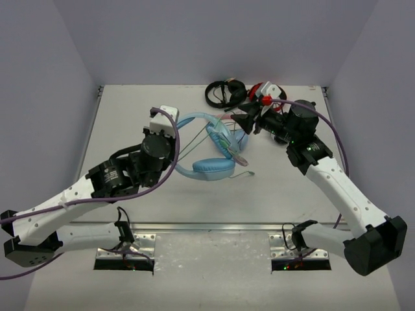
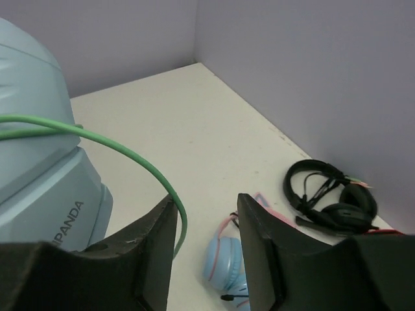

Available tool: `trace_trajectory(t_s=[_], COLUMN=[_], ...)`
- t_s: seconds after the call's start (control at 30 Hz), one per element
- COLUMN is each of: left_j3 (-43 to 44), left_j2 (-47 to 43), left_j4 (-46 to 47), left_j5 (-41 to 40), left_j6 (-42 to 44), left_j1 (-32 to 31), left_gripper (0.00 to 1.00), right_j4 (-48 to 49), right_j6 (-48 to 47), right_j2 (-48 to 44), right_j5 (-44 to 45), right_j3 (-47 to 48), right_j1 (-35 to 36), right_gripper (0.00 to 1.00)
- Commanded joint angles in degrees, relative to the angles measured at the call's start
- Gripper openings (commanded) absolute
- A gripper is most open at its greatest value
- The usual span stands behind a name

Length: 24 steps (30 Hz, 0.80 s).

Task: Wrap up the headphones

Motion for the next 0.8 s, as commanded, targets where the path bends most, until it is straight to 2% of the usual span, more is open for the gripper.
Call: trace_trajectory(t_s=[0.0,0.13,0.4,0.47,0.5,0.57,0.6,0.67,0.77], left_j3=[3.86,4.21,6.23,6.76,6.76,5.97,5.01,4.3,3.34], left_j2=[-1.97,-2.06,-2.5,-2.06,-1.97,-1.97,-2.06,-1.97,-0.39], left_j4=[5.4,5.58,6.63,6.54,7.07,8.29,9.52,10.5,10.59], left_j5=[0.91,1.96,3.02,3.02,3.02,2.06,1.53,1.17,2.75], left_j6=[-0.13,1.37,2.86,3.04,3.13,3.74,3.83,4.44,6.81], left_j1=[-0.52,-0.43,-0.43,-0.43,-0.43,-0.35,-0.43,-0.43,-0.43], left_gripper=[0.0,0.0,0.0,0.0,0.0,0.0,0.0,0.0,0.0], right_j4=[9.02,14.39,22.81,24.76,25.9,25.82,25.04,22.67,13.98], right_j6=[6.48,9.64,13.68,15.35,15.88,16.41,16.76,15.28,10.28], right_j2=[2.22,3.36,7.23,7.67,8.11,8.64,9.25,9.78,9.52], right_j5=[-10.37,-18.18,-22.77,-22.86,-22.86,-24.0,-25.05,-25.24,-20.68], right_j3=[-1.17,-2.31,-5.47,-6.09,-6.18,-5.57,-4.7,-3.29,0.22], right_j1=[-0.75,-0.75,-0.83,-0.83,-0.83,-0.83,-0.83,-0.83,-0.83], right_gripper=[0.44,0.57,0.56,0.37,0.19,0.07,0.02,0.02,0.02])
